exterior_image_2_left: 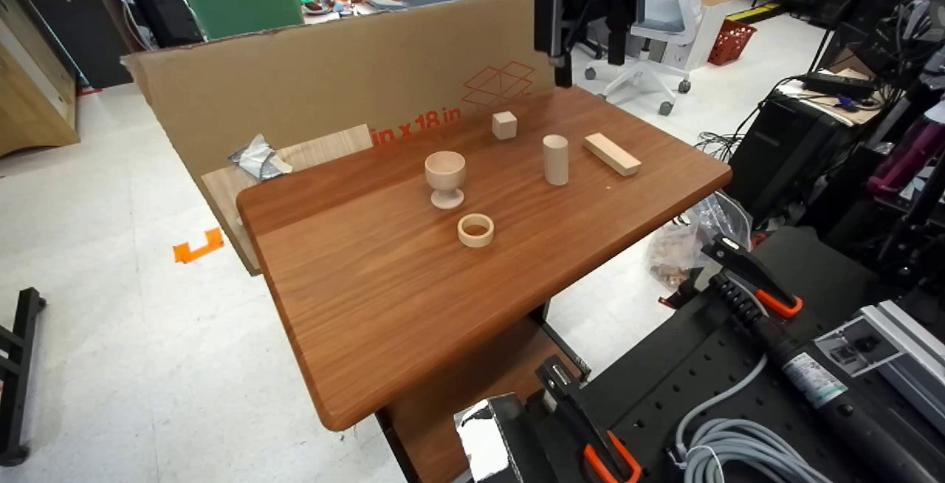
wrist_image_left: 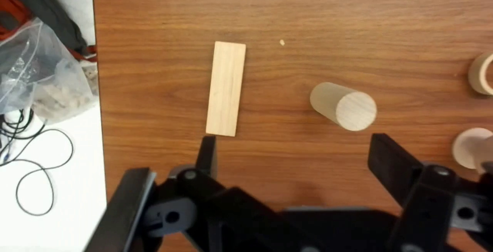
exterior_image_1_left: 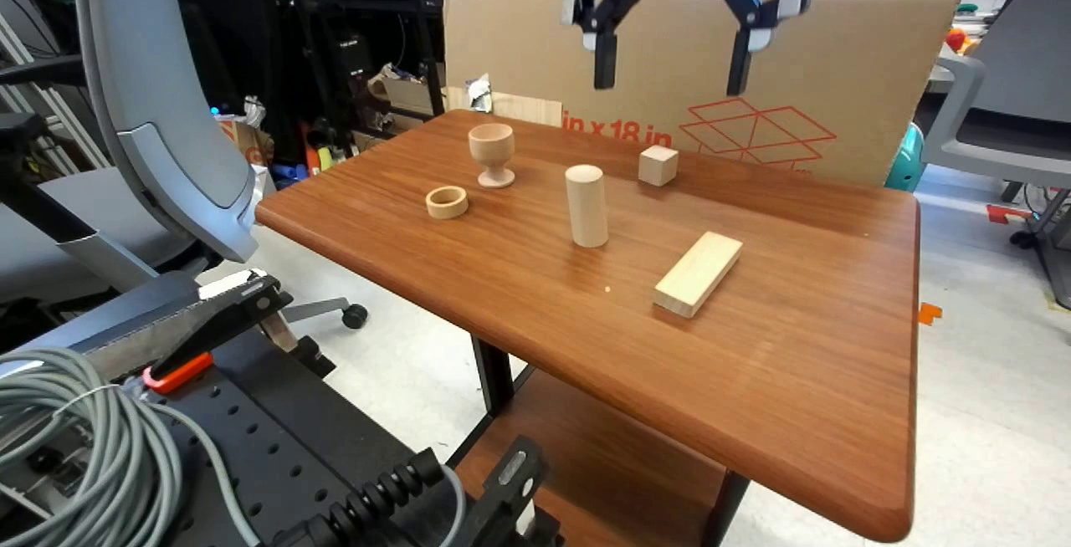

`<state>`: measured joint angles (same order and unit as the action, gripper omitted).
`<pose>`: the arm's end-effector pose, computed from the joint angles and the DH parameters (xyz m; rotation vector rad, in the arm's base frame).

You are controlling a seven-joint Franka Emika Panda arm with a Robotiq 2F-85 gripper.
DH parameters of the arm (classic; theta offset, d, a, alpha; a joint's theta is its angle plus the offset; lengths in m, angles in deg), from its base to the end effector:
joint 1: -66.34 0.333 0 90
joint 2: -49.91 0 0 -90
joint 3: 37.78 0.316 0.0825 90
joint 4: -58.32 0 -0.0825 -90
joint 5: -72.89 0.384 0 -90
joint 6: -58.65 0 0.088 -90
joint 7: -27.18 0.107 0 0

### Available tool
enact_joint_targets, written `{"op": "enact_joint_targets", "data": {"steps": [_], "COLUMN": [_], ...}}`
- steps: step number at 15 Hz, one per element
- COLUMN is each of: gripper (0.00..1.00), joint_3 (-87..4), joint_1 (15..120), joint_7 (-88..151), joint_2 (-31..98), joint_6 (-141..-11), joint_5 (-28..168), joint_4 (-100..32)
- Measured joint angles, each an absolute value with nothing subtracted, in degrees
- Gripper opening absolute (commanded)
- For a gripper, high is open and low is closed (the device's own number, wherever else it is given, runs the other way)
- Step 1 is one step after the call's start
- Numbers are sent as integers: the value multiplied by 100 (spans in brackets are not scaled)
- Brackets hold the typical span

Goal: Unstack the wooden blocks

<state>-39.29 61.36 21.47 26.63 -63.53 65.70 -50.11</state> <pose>0.6071 -0.0738 0.2771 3.0356 0.0963 -0.2698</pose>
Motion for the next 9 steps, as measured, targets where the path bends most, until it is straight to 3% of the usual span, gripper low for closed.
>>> {"op": "enact_joint_targets", "data": {"steps": [9], "gripper": [100], "joint_3": [-3754], "joint_1": [6356], "joint_7": [2774], "joint_2": [4543], "joint_6": [-6683], "joint_5": [6766], "joint_4": [-6534]}}
